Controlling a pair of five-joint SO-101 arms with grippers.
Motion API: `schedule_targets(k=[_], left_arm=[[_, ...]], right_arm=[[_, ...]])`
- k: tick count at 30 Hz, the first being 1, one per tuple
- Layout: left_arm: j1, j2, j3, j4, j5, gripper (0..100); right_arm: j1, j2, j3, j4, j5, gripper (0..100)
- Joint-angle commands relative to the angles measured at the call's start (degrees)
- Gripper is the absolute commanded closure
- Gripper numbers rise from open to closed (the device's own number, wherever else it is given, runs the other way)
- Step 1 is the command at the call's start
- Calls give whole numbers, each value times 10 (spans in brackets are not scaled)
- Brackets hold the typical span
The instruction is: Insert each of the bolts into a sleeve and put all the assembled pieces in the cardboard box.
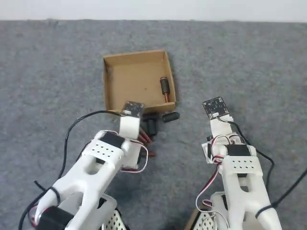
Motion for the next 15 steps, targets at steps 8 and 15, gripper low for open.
schedule_targets(k=[8,15], left_arm=[[-58,5,3,-63,6,989],[-71,-1,-15,-49,8,988]], right_arm=[[7,-22,-4,-7,0,993],[7,-22,-4,-7,0,993]])
